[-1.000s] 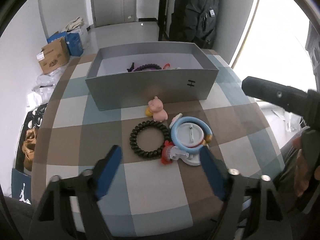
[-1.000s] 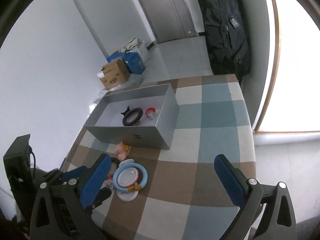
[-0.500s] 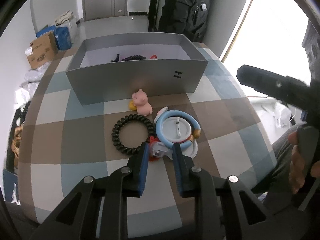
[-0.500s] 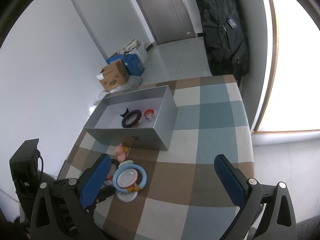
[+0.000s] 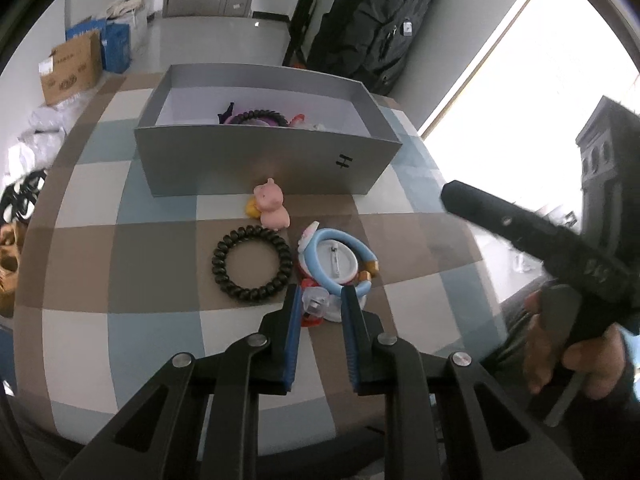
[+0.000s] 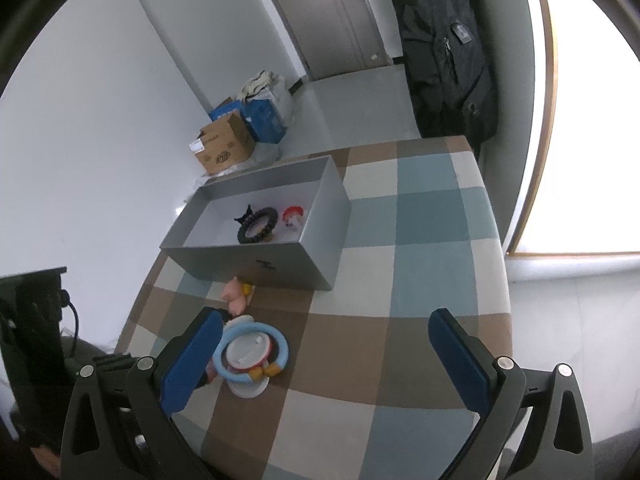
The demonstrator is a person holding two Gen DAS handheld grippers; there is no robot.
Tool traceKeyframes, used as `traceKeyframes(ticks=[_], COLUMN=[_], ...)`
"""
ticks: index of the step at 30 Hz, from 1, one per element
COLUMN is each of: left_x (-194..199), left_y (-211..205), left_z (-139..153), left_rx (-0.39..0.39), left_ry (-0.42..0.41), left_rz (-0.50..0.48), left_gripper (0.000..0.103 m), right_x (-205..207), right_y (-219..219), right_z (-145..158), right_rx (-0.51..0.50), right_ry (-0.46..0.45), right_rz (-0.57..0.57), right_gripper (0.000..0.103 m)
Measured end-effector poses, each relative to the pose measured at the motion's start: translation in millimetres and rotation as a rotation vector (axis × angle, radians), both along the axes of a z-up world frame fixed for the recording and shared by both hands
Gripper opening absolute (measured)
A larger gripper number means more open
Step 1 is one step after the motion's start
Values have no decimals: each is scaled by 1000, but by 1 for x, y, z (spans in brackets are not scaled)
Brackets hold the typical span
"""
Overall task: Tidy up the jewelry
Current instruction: 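Grasp the red clip with the left tool while the right tool approaches the blue ring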
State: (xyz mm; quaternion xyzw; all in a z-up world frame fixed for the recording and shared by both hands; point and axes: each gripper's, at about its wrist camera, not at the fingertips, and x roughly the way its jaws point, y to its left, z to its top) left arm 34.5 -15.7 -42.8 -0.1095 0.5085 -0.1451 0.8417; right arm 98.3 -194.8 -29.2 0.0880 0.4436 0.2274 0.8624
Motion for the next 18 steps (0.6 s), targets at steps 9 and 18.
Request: traceKeyframes(ticks=[9,18], left_x=[2,8], left_y=[17,38], left_z=[5,20], left_rx=[-52,-114], left_ry=[30,-42], left_rz=[12,73], left_gripper=[15,15], right_x=[-2,-13], right_y=[17,57], right_z=[-11,-24], right_rx=[-30,-124], right_ry=[35,36], right_rz=[65,214], right_gripper=[103,102])
